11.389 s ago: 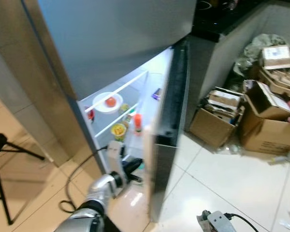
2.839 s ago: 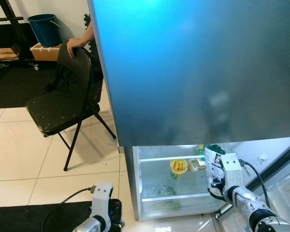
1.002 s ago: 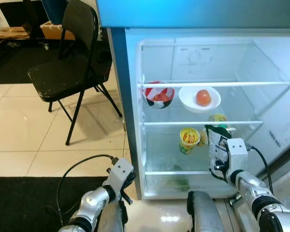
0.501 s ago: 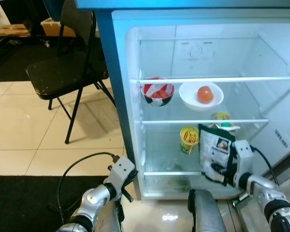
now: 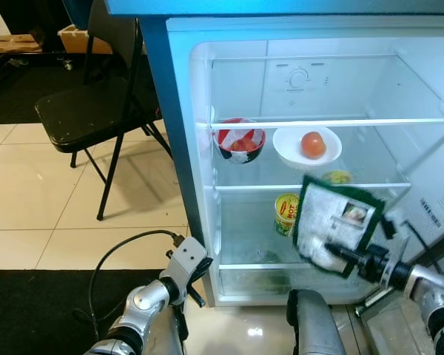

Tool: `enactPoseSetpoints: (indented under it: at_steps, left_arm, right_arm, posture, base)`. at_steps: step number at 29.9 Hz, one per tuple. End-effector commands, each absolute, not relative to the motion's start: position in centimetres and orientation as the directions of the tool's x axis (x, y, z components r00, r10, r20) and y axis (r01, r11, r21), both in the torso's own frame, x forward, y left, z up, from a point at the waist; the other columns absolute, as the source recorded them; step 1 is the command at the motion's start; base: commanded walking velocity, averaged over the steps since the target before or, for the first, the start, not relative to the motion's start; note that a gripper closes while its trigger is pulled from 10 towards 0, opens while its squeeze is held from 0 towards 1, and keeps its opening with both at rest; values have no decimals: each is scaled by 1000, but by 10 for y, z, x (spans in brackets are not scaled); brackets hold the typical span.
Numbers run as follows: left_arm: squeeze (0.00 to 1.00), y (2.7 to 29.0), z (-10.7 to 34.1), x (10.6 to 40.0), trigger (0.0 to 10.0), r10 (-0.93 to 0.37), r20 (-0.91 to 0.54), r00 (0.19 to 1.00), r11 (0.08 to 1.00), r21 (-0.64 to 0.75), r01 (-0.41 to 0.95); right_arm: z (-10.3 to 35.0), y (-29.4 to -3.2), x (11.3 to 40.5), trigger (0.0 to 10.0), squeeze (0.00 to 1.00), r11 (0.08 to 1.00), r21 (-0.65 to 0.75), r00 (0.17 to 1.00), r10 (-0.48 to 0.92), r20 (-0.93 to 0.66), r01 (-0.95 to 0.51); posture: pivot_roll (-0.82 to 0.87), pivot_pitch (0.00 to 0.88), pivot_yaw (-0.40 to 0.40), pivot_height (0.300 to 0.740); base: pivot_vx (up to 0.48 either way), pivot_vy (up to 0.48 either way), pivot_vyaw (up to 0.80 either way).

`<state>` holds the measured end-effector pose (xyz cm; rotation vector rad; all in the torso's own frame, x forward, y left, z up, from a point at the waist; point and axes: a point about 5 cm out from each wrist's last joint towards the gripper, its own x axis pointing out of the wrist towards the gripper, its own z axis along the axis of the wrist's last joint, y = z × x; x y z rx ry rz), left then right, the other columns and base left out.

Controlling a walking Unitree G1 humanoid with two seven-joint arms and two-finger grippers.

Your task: Restocking fridge

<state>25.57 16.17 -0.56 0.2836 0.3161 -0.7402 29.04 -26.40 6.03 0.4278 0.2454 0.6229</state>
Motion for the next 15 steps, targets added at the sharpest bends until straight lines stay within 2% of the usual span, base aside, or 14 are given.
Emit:
enactPoseSetpoints:
  at_steps: [1,10,15]
  left_arm:
    - [0,162,-3,257,10000,-620,-374,690,691,156,706]
    - [0,161,-2,256,10000,-638,-366,678,675,159,720]
    - [0,159,0,257,10000,-648,-356,673,666,164,728]
  right_arm:
    - [77,-280,296,10000,0,742,469,841,541,3,-479]
    - [102,-296,306,10000,0,800,421,896,436,82,-428]
    - [108,-296,316,10000,0,852,366,920,391,27,-374]
  posture:
    - [-56,0,-47,410]
    - [-53,0,-43,410]
    - [-54,0,-43,410]
  base:
    - [0,0,0]
    - [0,0,0]
    - [0,0,0]
